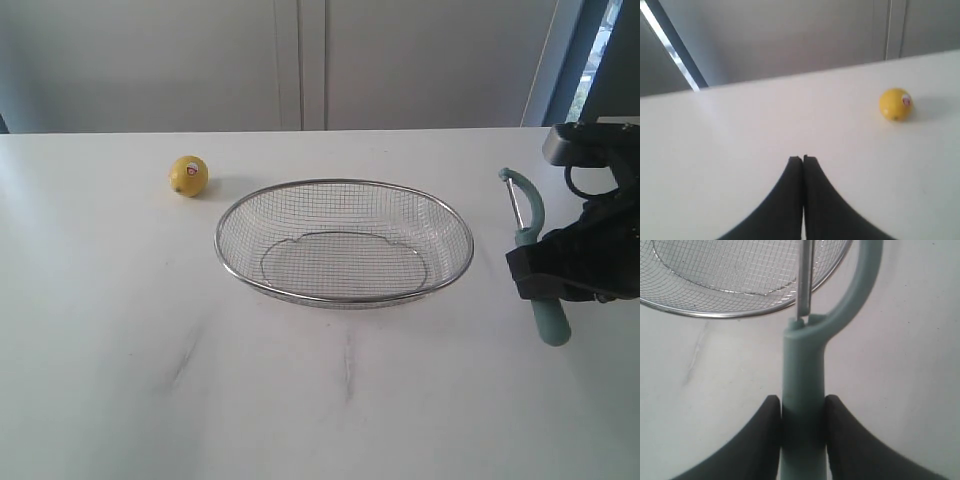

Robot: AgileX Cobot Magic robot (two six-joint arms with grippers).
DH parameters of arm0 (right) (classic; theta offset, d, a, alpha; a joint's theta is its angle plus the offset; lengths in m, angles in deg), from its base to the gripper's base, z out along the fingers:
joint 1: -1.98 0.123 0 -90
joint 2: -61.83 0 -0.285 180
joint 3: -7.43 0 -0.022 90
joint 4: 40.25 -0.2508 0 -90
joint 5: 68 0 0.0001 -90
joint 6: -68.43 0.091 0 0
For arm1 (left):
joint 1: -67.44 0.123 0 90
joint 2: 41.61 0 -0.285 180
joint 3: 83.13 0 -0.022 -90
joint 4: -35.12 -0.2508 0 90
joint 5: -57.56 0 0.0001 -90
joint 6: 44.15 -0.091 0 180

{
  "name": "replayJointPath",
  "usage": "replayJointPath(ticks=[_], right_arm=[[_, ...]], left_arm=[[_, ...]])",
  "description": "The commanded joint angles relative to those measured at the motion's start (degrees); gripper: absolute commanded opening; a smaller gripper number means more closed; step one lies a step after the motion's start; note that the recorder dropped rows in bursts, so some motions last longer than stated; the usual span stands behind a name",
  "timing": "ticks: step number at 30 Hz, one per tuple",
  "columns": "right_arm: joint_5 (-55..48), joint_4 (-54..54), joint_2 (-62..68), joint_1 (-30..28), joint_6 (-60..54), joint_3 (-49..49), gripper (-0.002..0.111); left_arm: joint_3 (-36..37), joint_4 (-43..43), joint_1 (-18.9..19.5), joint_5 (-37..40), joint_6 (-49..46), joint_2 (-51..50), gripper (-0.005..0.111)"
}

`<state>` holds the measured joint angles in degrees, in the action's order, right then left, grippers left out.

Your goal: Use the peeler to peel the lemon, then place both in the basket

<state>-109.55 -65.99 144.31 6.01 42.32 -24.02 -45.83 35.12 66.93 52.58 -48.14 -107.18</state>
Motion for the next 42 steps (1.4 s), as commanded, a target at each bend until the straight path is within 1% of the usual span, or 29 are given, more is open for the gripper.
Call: replayJointPath(ticks=[1,3,6,9,12,19,23,24,25,27,28,29,32,34,35,39,42], right_arm=[[0.5,-0.1,-0.5,-0.1,-0.6,0.4,0.0],[0.5,-0.1,-0.5,-0.1,-0.6,0.4,0.0],[0.5,-0.1,-0.5,-0.1,-0.6,0.4,0.0],[0.5,-0.1,-0.5,-0.1,-0.6,0.4,0.0],[0.5,-0.1,-0.5,-0.1,-0.6,0.4,0.0],[0.5,-0.1,-0.5,-0.1,-0.6,0.4,0.0],[0.5,-0.1,-0.5,-0.1,-0.6,0.4,0.0],[0.5,-0.1,-0.5,-0.1,-0.6,0.4,0.0],[0.5,-0.1,-0.5,-0.1,-0.6,0.4,0.0],[0.5,-0.1,-0.5,-0.1,-0.6,0.4,0.0],[0.5,-0.1,-0.5,-0.1,-0.6,0.4,0.0],[0.5,-0.1,-0.5,-0.1,-0.6,0.4,0.0],[0.5,-0.1,-0.5,-0.1,-0.6,0.4,0.0],[0.5,-0.1,-0.5,-0.1,-0.6,0.4,0.0],[0.5,-0.1,-0.5,-0.1,-0.6,0.4,0.0],[0.6,-0.1,-0.5,-0.1,-0.6,0.4,0.0],[0.6,-0.1,-0.5,-0.1,-0.6,0.4,0.0]], left_arm=[[-9.3,0.0,-1.2,15.2,2.7,-10.4,0.0],[-13.8,1.1,-3.0,21.6,2.1,-15.1,0.0],[-21.0,3.1,-6.7,28.5,-2.5,-21.0,0.0],[-27.3,3.6,-10.1,32.1,-5.2,-26.3,0.0],[-33.2,3.6,-11.5,32.2,-5.2,-32.2,0.0],[-49.1,7.1,-11.6,31.6,-5.3,-46.7,0.0],[-54.6,9.5,-11.6,27.8,-5.3,-53.2,0.0],[-55.4,9.6,-11.6,26.4,-5.3,-54.6,0.002],[-56.1,9.7,-11.6,25.6,-5.3,-55.8,0.006],[-57.3,10.2,-11.6,24.8,-5.3,-57.6,0.017],[-57.8,10.4,-11.6,24.7,-5.3,-58.6,0.026],[-58.2,10.4,-11.6,24.2,-5.3,-59.4,0.038],[-58.4,10.4,-12.0,21.5,-5.3,-61.5,0.08],[-58.4,10.0,-12.5,19.1,-5.7,-62.6,0.1],[-58.4,10.0,-13.3,17.2,-6.6,-63.5,0.105],[-58.4,9.8,-15.1,13.6,-7.4,-65.2,0.105],[-58.4,9.7,-15.5,11.4,-7.4,-66.5,0.105]])
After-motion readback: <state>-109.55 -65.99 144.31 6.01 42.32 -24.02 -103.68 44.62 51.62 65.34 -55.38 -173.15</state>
